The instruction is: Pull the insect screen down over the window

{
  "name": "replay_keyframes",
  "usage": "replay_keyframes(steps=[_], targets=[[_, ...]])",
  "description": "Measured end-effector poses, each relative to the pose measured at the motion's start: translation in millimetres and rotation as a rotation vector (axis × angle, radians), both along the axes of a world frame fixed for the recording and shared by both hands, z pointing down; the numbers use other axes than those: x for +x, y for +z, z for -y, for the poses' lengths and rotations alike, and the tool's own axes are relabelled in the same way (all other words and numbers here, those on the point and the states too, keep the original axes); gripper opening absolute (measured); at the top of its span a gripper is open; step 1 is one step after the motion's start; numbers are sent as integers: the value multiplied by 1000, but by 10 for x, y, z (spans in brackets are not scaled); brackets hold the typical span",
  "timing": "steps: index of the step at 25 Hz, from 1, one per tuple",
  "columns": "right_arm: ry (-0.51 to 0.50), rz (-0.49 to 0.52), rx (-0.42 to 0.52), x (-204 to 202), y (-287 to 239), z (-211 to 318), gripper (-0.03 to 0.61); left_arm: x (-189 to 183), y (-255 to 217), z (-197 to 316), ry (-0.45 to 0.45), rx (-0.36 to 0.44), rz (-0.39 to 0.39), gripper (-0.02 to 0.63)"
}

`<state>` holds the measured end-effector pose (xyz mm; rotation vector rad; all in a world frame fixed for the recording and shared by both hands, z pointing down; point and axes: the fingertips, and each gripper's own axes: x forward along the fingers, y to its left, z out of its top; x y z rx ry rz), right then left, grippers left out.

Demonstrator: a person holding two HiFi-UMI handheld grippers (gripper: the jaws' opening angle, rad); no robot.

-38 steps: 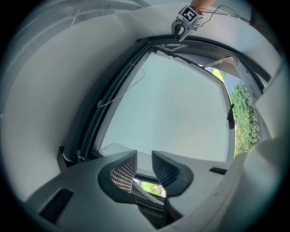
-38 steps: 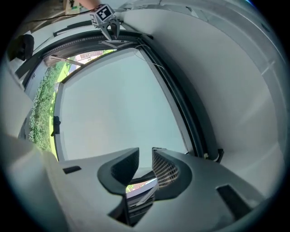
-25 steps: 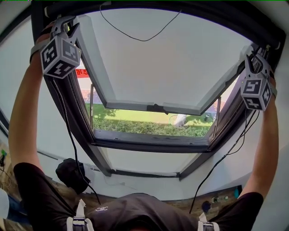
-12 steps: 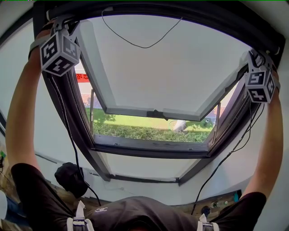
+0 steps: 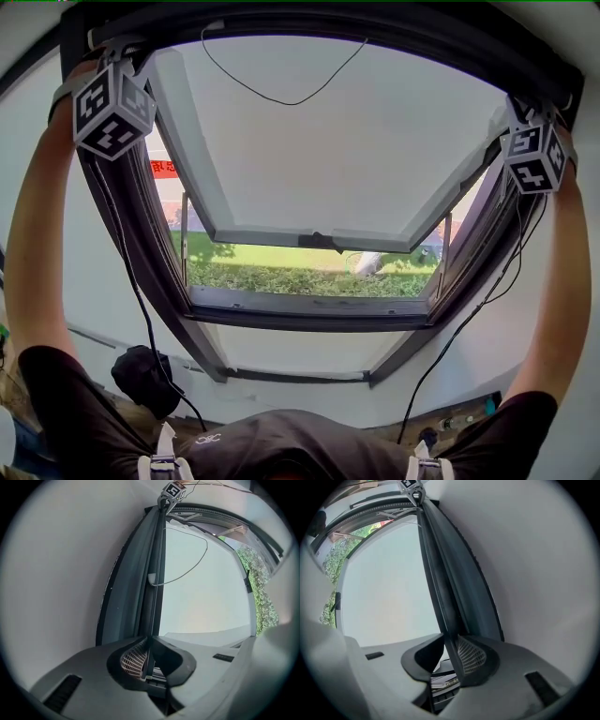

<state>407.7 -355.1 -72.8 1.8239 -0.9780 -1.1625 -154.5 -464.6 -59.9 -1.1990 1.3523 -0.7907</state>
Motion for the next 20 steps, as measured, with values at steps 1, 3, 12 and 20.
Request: replay_keyframes(steps=[1,3,12,20], targets=[[1,-2,-10,-3,9,15,92,-8,-5,6,-9,7,9,46],[-2,-1,-31,2,22,30,89,-12,-7,14,-21,13,22,46],[87,-135,-286,-12,43,38,31,-24,23,10,-72,-60,100,38],[141,-135,-353,5,74,27,25,15,31,7,-65,-101,112,37]])
